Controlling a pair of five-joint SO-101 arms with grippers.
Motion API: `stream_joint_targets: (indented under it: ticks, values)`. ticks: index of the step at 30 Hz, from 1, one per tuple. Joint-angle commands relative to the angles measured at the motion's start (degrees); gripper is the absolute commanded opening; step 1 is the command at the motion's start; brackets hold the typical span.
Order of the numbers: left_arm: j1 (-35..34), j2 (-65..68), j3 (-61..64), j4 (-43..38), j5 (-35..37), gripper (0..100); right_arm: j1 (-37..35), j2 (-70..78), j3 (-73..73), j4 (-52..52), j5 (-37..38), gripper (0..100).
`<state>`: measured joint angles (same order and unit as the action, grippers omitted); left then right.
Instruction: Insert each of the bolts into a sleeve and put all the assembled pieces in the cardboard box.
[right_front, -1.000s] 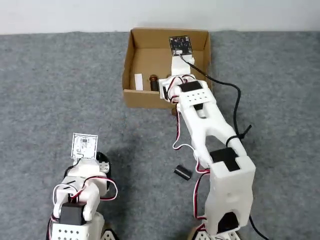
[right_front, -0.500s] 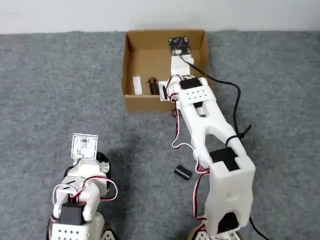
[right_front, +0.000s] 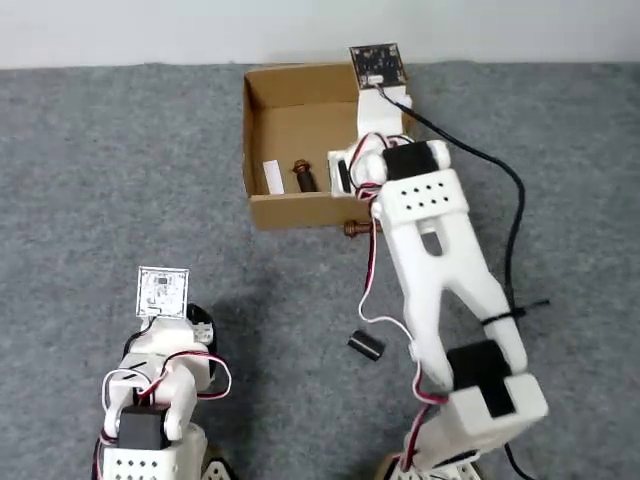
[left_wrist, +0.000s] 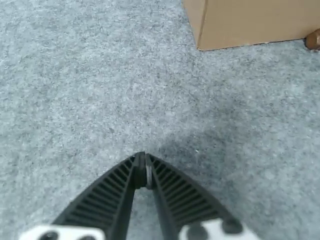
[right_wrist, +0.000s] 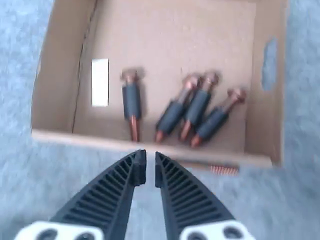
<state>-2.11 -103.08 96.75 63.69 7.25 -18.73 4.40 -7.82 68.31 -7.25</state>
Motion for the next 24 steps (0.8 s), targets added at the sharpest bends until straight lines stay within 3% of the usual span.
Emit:
stream_joint_targets:
  ticks: [1, 6, 11, 17, 24]
  values:
    - [-0.44, -0.18, -0.22, -0.62, -0.18, 0, 0.04, -5.93, -1.05, 10.42, -0.09, 0.9]
    - [-0.53, -0.18, -0.22, -0.62, -0.18, 0, -0.31, -7.87, -0.88, 23.6, -0.09, 0.9]
    - [-0.53, -0.18, -0.22, -0.62, -0.18, 0, -0.4, -5.93, -0.35, 25.89, 0.88, 1.1]
    - [-0.53, -0.18, -0.22, -0.62, -0.18, 0, -0.04, 3.65, -0.35, 20.88, 21.89, 1.9]
    - [-0.62, -0.18, -0.22, -0.62, -0.18, 0, -0.13, 10.07, -0.53, 12.53, 30.95, 13.2]
